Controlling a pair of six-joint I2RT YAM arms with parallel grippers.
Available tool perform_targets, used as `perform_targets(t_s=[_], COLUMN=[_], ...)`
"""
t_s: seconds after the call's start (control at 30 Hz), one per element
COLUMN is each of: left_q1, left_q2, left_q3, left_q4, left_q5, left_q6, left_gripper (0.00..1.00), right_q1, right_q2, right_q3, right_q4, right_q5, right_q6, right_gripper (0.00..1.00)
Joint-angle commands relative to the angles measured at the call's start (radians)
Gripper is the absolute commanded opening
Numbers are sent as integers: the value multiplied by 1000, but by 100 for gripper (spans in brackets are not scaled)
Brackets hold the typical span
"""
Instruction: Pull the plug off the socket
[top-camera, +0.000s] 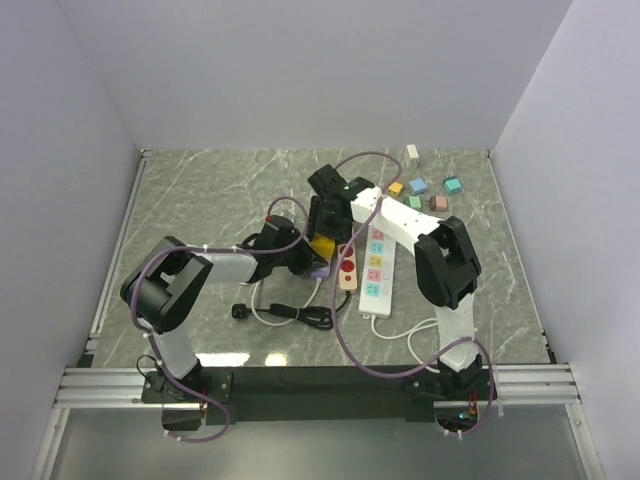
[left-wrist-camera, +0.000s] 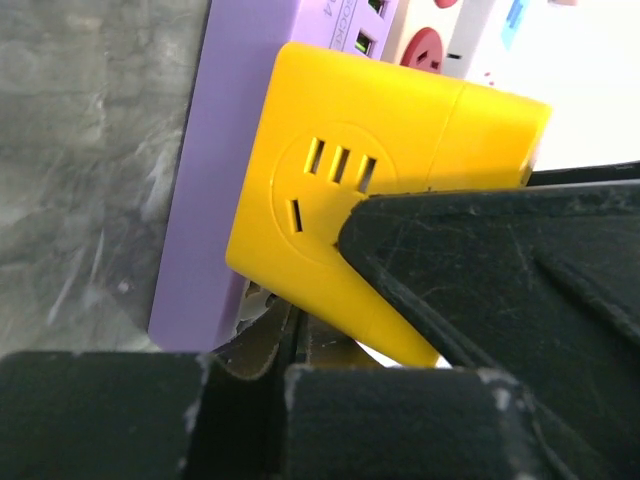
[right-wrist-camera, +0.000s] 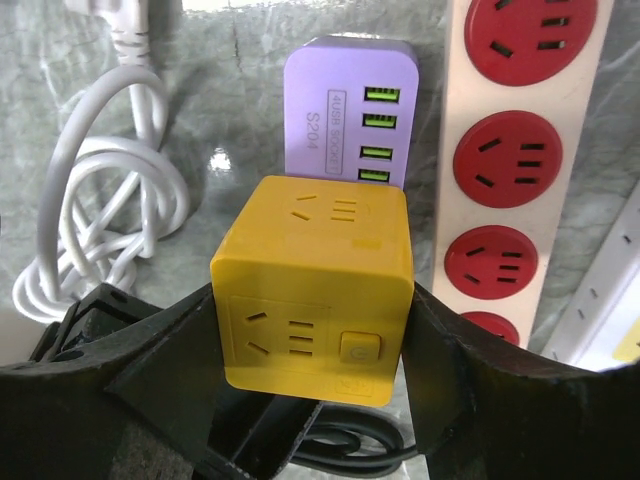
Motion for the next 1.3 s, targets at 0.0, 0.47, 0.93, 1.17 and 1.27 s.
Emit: perform_targets(t_s=[0.0,0.47,0.93,1.17,1.27], left_q1=[20,45,45,43,43], left_q2=[133,237,237,18,-81], left_q3=[-100,-80,-71,-71,-29], left_q4=[-145,-138,-152,-134,-201], left_q5=[-64,-45,-45,-27,-33], left_q6=[26,68,60,83,121], left_gripper=[0,0,0,0,0], right_q1=[18,-62,-104,-104,-102], right_q2=[-7,81,96,217,300], right_q3=[124,389,320,465,643], right_q4=[-69,-247,-205,-351,-463], right_q5=[-70,-188,-219,-159,-147], right_q6=[21,-68,-127,-263,-343], right_gripper=[0,0,0,0,0])
